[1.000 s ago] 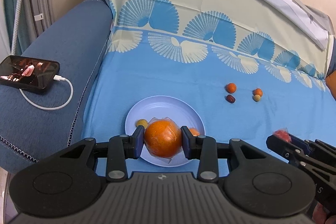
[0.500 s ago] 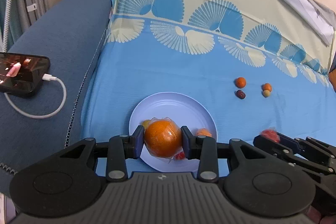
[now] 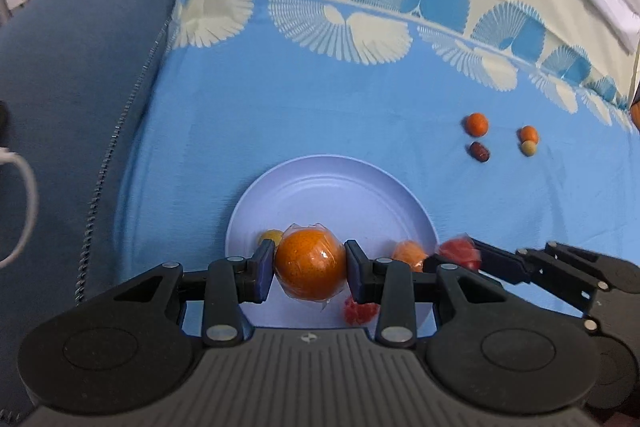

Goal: Organize fruits
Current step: 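Open both tools to drop the mandarin and plum onto the plate, then withdraw both open tools from the plate toward the remaining fruits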

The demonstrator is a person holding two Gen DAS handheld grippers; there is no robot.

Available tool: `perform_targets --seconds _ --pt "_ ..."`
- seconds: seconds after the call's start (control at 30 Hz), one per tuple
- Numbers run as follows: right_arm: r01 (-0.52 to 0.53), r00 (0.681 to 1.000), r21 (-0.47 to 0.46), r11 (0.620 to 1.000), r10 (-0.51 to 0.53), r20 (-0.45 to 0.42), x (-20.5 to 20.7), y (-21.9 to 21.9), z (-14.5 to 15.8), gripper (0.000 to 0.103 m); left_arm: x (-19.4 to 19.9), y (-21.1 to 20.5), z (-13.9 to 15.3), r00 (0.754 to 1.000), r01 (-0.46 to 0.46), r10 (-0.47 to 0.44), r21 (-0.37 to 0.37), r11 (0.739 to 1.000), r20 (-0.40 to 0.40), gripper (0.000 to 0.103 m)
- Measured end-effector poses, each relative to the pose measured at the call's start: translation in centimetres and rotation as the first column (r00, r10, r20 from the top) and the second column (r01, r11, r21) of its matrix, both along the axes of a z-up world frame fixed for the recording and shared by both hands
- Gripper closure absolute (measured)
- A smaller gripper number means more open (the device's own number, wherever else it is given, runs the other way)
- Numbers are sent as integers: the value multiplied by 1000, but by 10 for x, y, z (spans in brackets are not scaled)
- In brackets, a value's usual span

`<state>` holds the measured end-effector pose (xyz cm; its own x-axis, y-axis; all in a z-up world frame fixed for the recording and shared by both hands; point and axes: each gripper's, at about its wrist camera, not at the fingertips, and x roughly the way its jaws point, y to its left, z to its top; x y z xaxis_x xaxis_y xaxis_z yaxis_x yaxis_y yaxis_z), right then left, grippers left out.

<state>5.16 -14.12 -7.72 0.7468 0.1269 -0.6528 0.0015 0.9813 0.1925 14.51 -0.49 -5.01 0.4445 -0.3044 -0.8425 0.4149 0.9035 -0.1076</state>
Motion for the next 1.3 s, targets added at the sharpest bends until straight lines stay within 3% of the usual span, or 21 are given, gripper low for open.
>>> perform_targets --seconds 0.17,0.23,0.27,0.33,0.43,0.53,0.77,1.1,1.3 --pt "-9 999 -85 996 5 -37 22 -3 -25 73 22 -14 -22 1000 14 -14 44 999 3 58" --pt "-41 999 -119 992 38 -28 27 -3 -28 69 27 -17 -27 1000 18 -18 44 999 15 25" --pt "-55 998 -136 989 54 -17 28 -2 -27 62 28 -18 -26 999 15 -16 34 999 30 18" --pt "-47 999 -179 983 50 11 28 -3 -21 23 26 -18 -20 998 12 -13 23 1000 68 7" --pt "-37 998 -201 979 48 48 14 -7 -4 12 17 -16 -1 992 -11 1 73 997 126 0" --pt "-68 997 -178 982 75 35 -17 -8 15 1 -2 -3 23 981 -57 36 104 993 190 0" --pt "-36 999 -83 996 35 -7 -86 3 39 1 -54 13 51 990 -74 66 55 996 125 0" --pt "65 989 -194 979 -38 140 -146 10 80 1 -128 10 97 968 -39 28 39 998 250 0" --pt "154 972 -179 972 -116 206 -184 0 97 1 -164 15 121 949 -33 36 -14 999 314 0"
